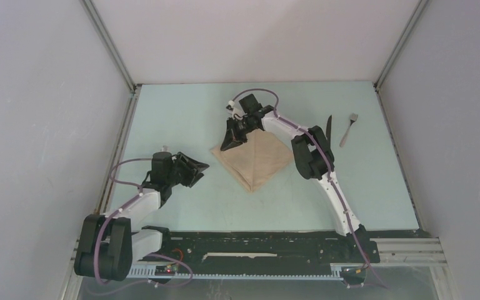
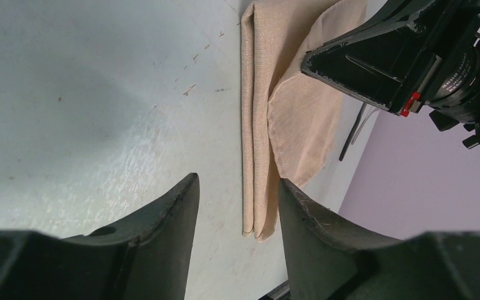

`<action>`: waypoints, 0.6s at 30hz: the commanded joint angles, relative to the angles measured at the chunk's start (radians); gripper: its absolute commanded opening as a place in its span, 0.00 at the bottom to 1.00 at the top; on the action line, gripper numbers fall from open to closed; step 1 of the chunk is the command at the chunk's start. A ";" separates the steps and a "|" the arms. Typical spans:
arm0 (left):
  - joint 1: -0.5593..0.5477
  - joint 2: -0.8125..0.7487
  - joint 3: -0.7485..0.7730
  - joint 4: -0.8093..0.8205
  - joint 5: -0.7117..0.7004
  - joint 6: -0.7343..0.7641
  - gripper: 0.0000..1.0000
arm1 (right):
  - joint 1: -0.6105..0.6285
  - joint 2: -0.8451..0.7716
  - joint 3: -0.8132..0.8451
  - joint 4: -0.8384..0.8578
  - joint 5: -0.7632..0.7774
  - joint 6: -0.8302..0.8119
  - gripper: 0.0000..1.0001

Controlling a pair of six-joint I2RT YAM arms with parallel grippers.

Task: Fold the napkin into a case and place the utensils inside
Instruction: Fold the top corner of the square-folded napkin at the center of the board.

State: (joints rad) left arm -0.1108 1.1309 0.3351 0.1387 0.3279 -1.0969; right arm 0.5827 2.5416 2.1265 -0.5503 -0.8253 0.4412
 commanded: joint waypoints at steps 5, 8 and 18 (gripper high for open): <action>0.013 -0.048 -0.010 -0.014 0.016 0.035 0.56 | 0.022 0.036 0.073 0.021 -0.020 0.038 0.10; 0.015 -0.052 -0.011 -0.019 0.017 0.038 0.56 | 0.026 0.052 0.096 0.015 -0.022 0.039 0.11; 0.017 -0.059 -0.014 -0.028 0.018 0.048 0.56 | 0.029 0.082 0.133 0.015 -0.026 0.053 0.15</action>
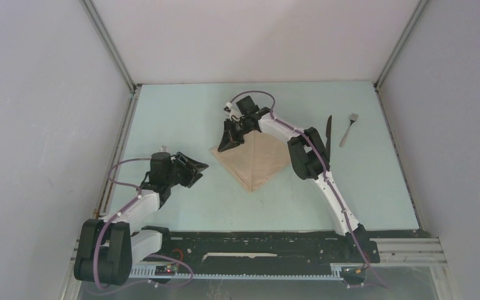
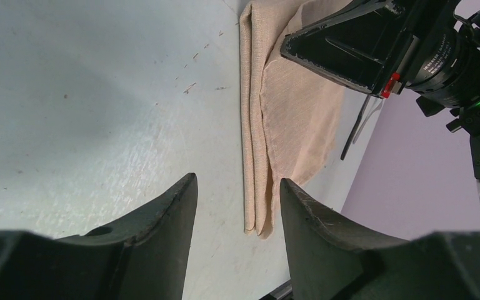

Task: Fold the napkin into a case and place the utensils inside
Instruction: Fold the top corner of the square-folded napkin at the center of the board.

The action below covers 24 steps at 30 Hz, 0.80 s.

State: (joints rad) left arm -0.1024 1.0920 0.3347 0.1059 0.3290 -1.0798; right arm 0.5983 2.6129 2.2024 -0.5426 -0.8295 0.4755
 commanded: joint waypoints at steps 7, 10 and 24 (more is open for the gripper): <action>0.010 -0.024 -0.022 0.005 0.017 0.031 0.56 | 0.016 0.028 0.067 0.018 -0.029 0.029 0.17; 0.010 -0.024 -0.023 0.005 0.018 0.032 0.56 | 0.017 0.036 0.079 0.017 -0.032 0.034 0.17; 0.009 -0.027 -0.028 0.006 0.016 0.038 0.58 | 0.029 0.064 0.129 0.007 -0.044 0.046 0.27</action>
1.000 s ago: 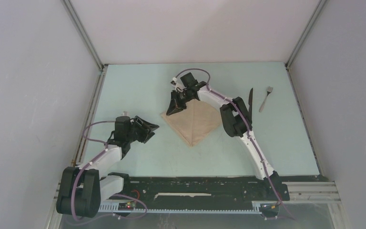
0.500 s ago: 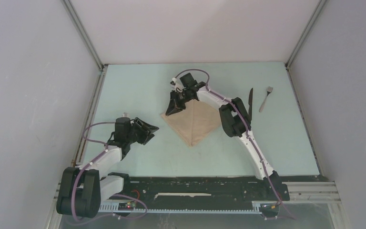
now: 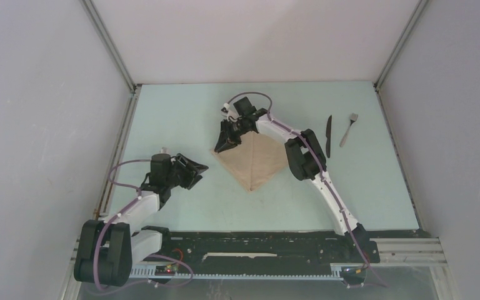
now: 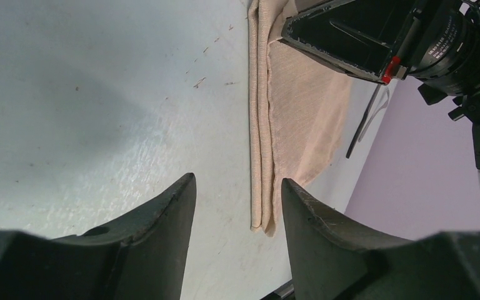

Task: Fold the napkin into a case and place the utensils inside
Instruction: Fold the top corner of the square-folded napkin at the center of the board, then smooth out the upper triangle-folded napkin at the center of the board.

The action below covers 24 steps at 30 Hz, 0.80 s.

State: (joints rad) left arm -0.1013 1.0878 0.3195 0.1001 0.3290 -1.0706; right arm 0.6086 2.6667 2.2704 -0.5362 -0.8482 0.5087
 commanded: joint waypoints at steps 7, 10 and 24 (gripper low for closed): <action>0.008 0.038 0.049 0.074 0.081 0.054 0.64 | -0.007 -0.120 0.035 0.027 -0.132 0.102 0.49; 0.003 0.095 0.108 0.098 0.102 0.059 0.66 | -0.058 -0.294 -0.124 0.174 -0.192 0.151 0.62; -0.139 0.598 0.572 0.079 -0.027 0.043 0.40 | -0.283 -0.166 -0.102 0.221 -0.127 0.104 0.59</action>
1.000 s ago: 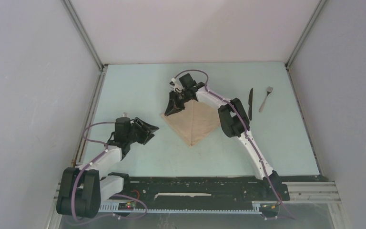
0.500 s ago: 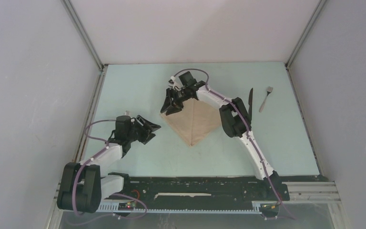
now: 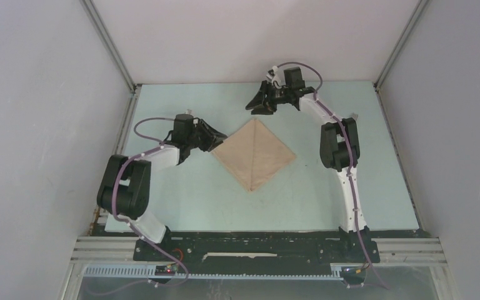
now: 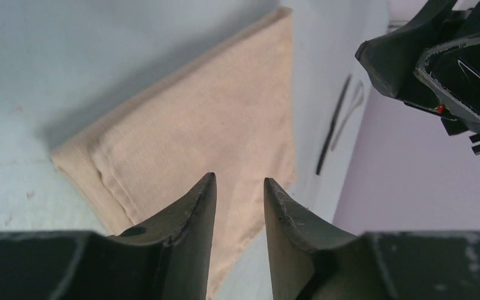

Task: Fold the napkin into a case and place the utensils inside
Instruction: Smooth out the upper triangle-folded napkin at the center of the board.

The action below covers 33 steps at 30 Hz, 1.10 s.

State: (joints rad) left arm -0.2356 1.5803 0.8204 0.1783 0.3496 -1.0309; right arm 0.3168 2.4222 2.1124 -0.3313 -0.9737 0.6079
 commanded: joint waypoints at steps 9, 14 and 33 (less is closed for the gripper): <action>0.006 0.228 0.114 -0.001 -0.086 0.019 0.33 | -0.005 0.174 0.112 0.097 -0.027 0.054 0.56; 0.013 0.216 0.064 0.007 -0.116 0.021 0.31 | -0.004 0.212 0.122 0.149 -0.025 0.083 0.54; 0.050 0.222 0.003 0.007 -0.121 0.023 0.28 | -0.048 0.332 0.227 0.151 0.046 0.185 0.60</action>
State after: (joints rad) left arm -0.2031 1.8065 0.8337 0.2073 0.2649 -1.0294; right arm 0.2928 2.7354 2.2456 -0.1623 -0.9634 0.7891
